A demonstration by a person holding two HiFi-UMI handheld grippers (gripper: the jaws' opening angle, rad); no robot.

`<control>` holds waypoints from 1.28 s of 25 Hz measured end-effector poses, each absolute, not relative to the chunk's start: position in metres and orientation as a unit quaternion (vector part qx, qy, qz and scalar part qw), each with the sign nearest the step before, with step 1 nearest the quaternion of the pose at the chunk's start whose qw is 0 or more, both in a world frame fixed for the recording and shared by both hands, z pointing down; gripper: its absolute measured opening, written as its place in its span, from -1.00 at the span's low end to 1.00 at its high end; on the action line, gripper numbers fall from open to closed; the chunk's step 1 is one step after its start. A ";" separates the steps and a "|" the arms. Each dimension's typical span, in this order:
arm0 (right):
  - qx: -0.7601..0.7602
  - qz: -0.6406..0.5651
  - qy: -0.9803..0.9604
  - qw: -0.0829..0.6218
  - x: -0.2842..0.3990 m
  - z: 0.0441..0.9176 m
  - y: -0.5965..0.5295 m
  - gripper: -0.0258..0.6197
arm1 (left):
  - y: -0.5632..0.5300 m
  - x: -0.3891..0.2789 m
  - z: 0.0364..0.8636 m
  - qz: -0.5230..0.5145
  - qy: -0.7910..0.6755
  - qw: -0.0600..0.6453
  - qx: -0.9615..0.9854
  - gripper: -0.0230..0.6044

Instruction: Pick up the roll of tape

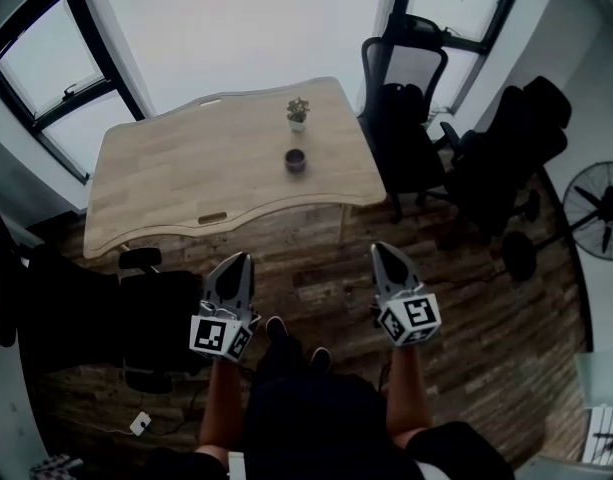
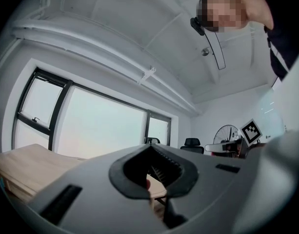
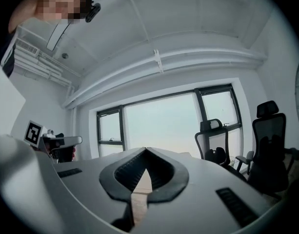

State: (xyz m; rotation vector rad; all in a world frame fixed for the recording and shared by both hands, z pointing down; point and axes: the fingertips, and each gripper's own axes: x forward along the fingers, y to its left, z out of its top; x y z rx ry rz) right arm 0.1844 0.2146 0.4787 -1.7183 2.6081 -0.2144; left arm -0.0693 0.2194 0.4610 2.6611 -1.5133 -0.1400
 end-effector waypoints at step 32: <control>-0.546 -0.061 0.836 0.000 0.158 0.488 0.056 -0.90 | 0.053 -0.078 0.470 -0.059 -0.455 0.061 0.887 -0.91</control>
